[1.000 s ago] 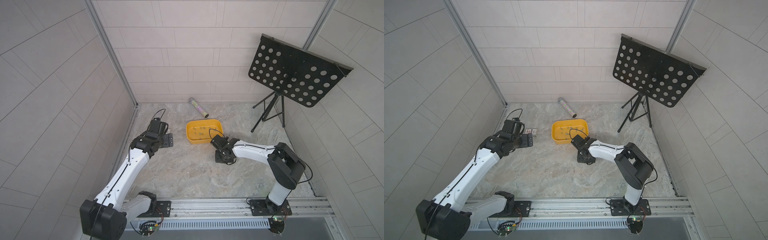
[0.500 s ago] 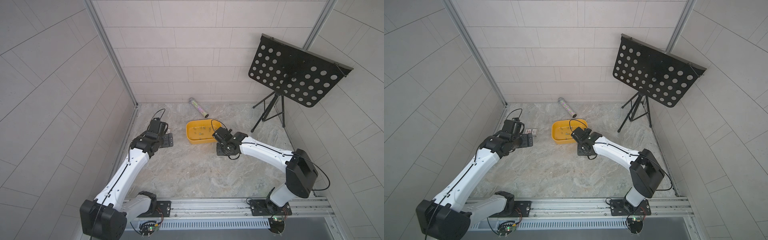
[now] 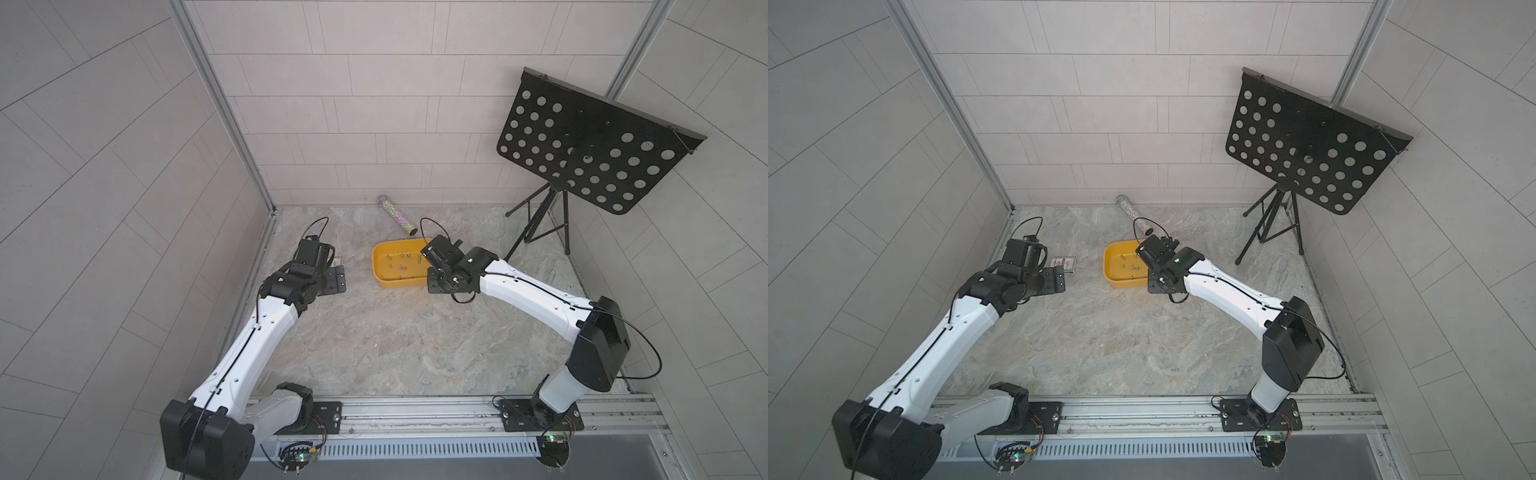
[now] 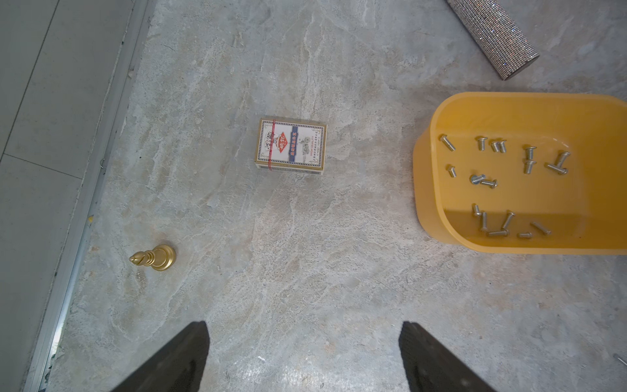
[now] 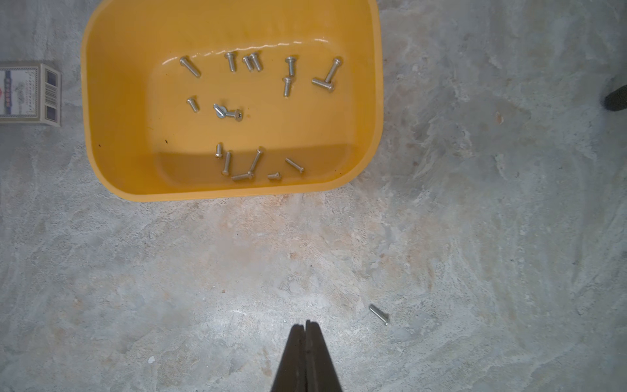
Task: Put the screws on the desktop into the storage box
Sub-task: Pick up the screw from the center of the board.
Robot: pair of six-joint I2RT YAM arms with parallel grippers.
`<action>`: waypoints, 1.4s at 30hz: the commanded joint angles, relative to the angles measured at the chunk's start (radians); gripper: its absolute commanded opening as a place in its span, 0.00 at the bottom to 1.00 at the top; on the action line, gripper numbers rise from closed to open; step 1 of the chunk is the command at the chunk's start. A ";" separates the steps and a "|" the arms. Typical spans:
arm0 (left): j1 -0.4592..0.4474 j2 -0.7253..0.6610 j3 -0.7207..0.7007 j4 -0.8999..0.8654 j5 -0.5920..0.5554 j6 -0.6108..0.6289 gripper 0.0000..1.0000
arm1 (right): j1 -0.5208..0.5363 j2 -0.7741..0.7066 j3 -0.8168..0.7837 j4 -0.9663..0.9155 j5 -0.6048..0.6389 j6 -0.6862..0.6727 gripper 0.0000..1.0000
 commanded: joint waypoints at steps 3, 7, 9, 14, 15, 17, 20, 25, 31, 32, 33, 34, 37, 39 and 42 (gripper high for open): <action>0.009 0.003 -0.013 0.008 0.010 -0.008 0.96 | -0.007 0.082 -0.044 -0.046 -0.062 -0.037 0.25; 0.009 0.003 -0.014 0.006 0.014 -0.008 0.95 | -0.011 0.141 -0.073 -0.051 -0.086 -0.064 0.34; 0.009 0.005 -0.015 0.006 0.016 -0.007 0.96 | -0.023 0.144 -0.094 -0.049 -0.073 -0.062 0.37; 0.009 0.010 -0.013 0.006 0.023 -0.008 0.96 | -0.070 0.132 -0.139 -0.022 -0.049 -0.034 0.44; 0.010 0.010 -0.013 0.006 0.024 -0.008 0.95 | -0.077 0.138 -0.142 -0.018 -0.053 -0.033 0.44; 0.009 0.012 -0.013 0.006 0.026 -0.009 0.96 | -0.085 0.158 -0.137 -0.009 -0.061 -0.033 0.45; 0.011 0.014 -0.012 0.005 0.029 -0.008 0.95 | -0.090 0.206 -0.117 0.001 -0.085 -0.037 0.47; 0.011 0.016 -0.012 0.004 0.032 -0.009 0.96 | -0.090 0.291 -0.067 0.010 -0.107 -0.044 0.50; 0.011 0.016 -0.010 0.003 0.032 -0.009 0.95 | -0.096 0.355 -0.039 0.022 -0.089 -0.051 0.50; 0.011 0.016 -0.010 0.004 0.034 -0.009 0.95 | -0.096 0.360 -0.037 0.024 -0.088 -0.053 0.50; 0.012 0.016 -0.010 0.004 0.036 -0.009 0.95 | -0.097 0.365 -0.033 0.024 -0.088 -0.055 0.49; 0.012 0.018 -0.009 0.005 0.038 -0.008 0.96 | -0.097 0.371 -0.032 0.024 -0.089 -0.058 0.48; 0.012 0.018 -0.009 0.003 0.039 -0.009 0.96 | -0.096 0.381 -0.032 0.024 -0.099 -0.065 0.42; 0.013 0.016 -0.008 0.004 0.040 -0.008 0.95 | -0.095 0.382 -0.038 0.028 -0.102 -0.069 0.37; 0.014 0.017 -0.008 0.002 0.039 -0.009 0.96 | -0.095 0.381 -0.043 0.033 -0.099 -0.078 0.31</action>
